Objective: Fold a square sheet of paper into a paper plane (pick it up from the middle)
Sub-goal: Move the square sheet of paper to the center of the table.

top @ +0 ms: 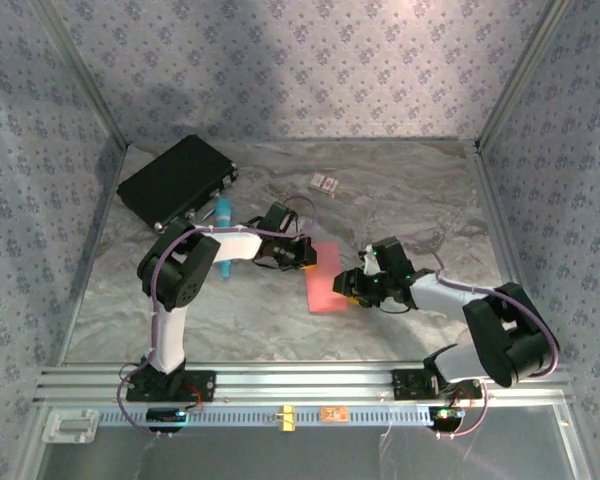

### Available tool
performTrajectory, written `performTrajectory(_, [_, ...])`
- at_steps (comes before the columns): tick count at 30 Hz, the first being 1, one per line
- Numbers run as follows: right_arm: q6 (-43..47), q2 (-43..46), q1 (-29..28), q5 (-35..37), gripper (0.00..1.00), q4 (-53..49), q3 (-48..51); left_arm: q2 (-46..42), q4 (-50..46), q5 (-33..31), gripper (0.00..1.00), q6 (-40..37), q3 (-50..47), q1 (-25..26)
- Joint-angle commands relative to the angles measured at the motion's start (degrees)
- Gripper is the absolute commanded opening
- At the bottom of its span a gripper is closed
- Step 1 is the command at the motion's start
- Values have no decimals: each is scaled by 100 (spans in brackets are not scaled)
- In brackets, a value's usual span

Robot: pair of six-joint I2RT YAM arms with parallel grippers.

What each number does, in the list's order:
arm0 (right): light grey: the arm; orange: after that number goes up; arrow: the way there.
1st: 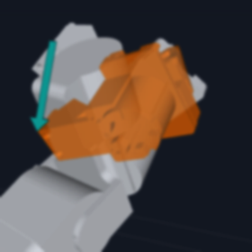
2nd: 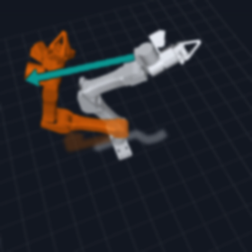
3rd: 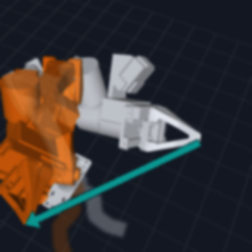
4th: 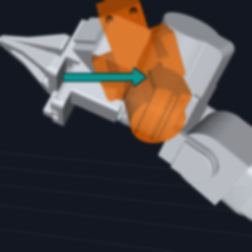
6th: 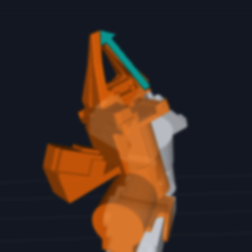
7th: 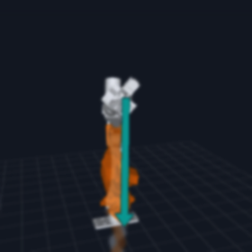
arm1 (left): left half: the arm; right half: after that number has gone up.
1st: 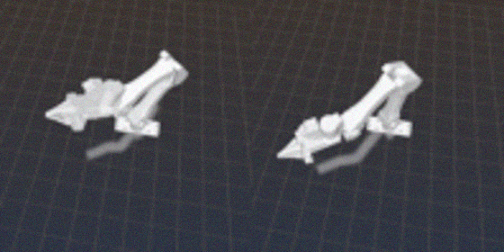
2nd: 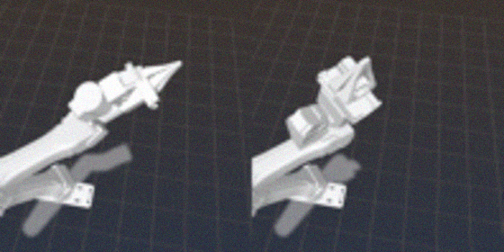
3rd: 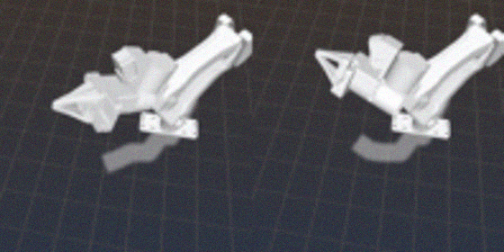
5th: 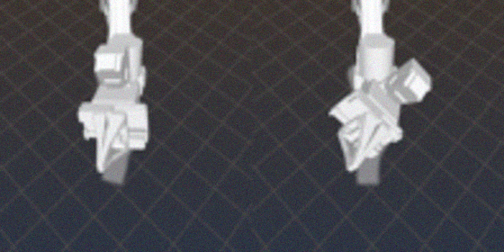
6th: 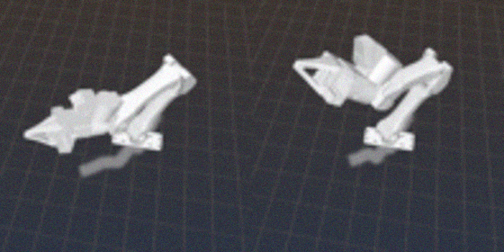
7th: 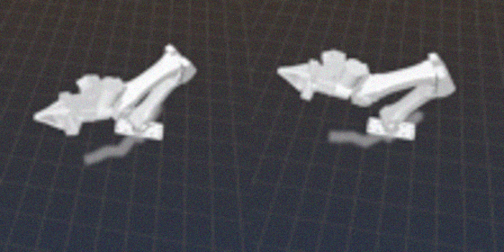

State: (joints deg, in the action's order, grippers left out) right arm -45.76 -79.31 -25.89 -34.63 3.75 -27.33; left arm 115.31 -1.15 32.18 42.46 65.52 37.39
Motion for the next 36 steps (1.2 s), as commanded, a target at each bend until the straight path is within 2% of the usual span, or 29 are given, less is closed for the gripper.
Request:
performTrajectory(1, [-111, -173, 49, -168, 49, 282, -132, 207, -143, 28, 2, -189, 28, -9])
performTrajectory(11, [-66, -499, 216, -387, 46, 672, -202, 238, -193, 82, 2, -282, 93, -9])
performTrajectory(26, [0, -888, 469, -574, 36, 936, -367, 298, -197, 158, 2, -291, 190, -5])
performTrajectory(36, [44, -1139, 499, -561, 23, 926, -472, 241, -254, 207, 3, -343, 253, -7])
